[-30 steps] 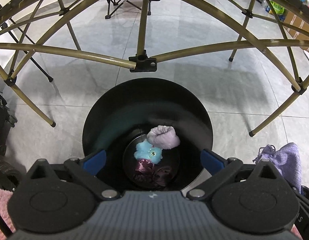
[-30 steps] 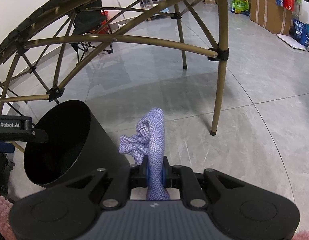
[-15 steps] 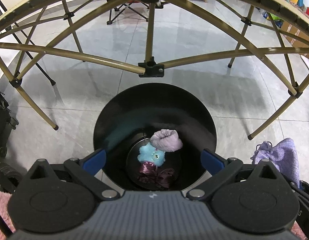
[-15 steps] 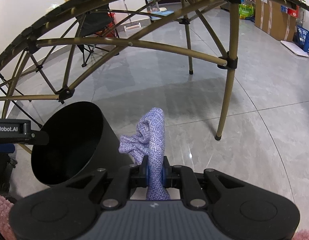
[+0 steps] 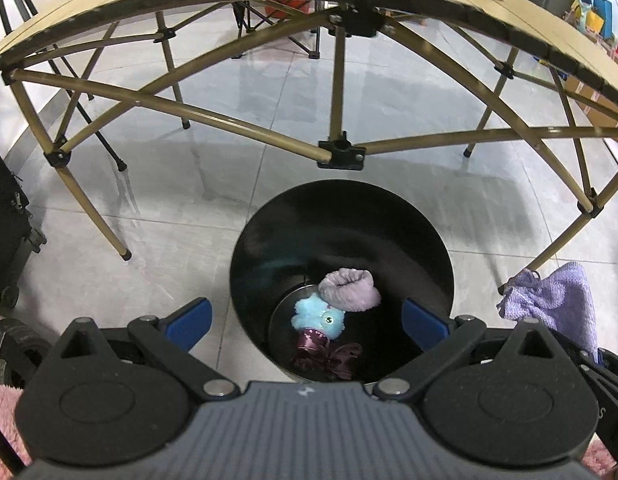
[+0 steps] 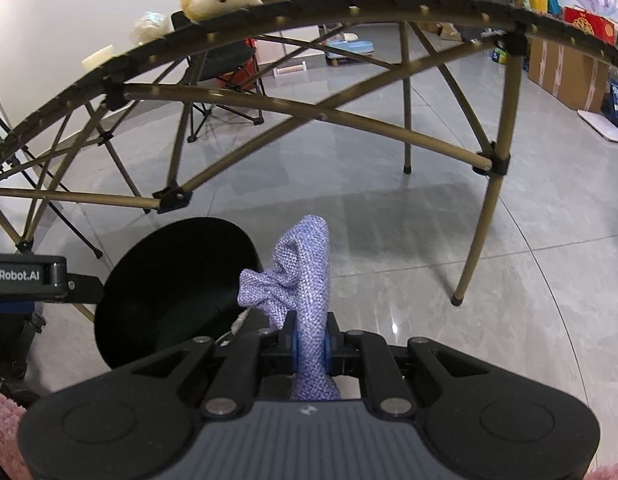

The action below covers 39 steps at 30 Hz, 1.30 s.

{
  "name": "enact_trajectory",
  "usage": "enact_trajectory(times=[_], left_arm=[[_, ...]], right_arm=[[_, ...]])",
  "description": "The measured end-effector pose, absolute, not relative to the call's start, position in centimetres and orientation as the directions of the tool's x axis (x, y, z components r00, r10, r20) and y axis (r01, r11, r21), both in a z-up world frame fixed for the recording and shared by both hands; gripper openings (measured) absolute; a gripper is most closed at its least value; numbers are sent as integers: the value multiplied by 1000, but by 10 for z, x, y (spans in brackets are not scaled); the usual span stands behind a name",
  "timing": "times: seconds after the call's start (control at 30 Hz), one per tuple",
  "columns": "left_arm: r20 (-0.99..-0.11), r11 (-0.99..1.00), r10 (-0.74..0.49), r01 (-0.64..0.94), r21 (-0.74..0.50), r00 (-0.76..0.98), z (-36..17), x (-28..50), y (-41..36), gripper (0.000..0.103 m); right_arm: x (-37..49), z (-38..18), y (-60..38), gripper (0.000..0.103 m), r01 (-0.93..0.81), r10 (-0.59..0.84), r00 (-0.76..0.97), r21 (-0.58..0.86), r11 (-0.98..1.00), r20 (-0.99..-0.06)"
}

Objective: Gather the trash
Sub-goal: 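Move the right tool over the bin and open it to drop the pouch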

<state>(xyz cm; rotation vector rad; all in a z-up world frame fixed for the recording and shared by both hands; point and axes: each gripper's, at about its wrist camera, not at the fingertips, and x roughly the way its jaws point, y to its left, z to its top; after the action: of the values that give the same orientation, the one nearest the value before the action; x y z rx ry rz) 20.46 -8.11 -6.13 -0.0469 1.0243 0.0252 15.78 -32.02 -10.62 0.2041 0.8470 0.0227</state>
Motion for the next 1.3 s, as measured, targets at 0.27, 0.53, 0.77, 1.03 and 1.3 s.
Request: enact_trajectory(times=[0.27, 0.53, 0.77, 1.03, 1.3], left_arm=[[-841, 997, -2, -64, -44, 540, -54, 197, -60, 103], [-836, 992, 8, -110, -63, 549, -51, 190, -32, 103], [-835, 986, 22, -150, -73, 550, -50, 185, -9, 103], [-838, 977, 35, -196, -86, 544, -52, 181, 18, 103], [-841, 967, 44, -233, -98, 539, -53, 179, 36, 103]], right_arm=[[163, -89, -294, 11, 15, 123, 694, 186, 982, -709], [172, -78, -262, 12, -39, 161, 707, 189, 981, -689], [183, -74, -233, 12, -90, 199, 703, 193, 977, -683], [196, -77, -206, 12, -123, 222, 683, 191, 974, -696], [210, -91, -197, 13, -102, 223, 642, 207, 973, -733]])
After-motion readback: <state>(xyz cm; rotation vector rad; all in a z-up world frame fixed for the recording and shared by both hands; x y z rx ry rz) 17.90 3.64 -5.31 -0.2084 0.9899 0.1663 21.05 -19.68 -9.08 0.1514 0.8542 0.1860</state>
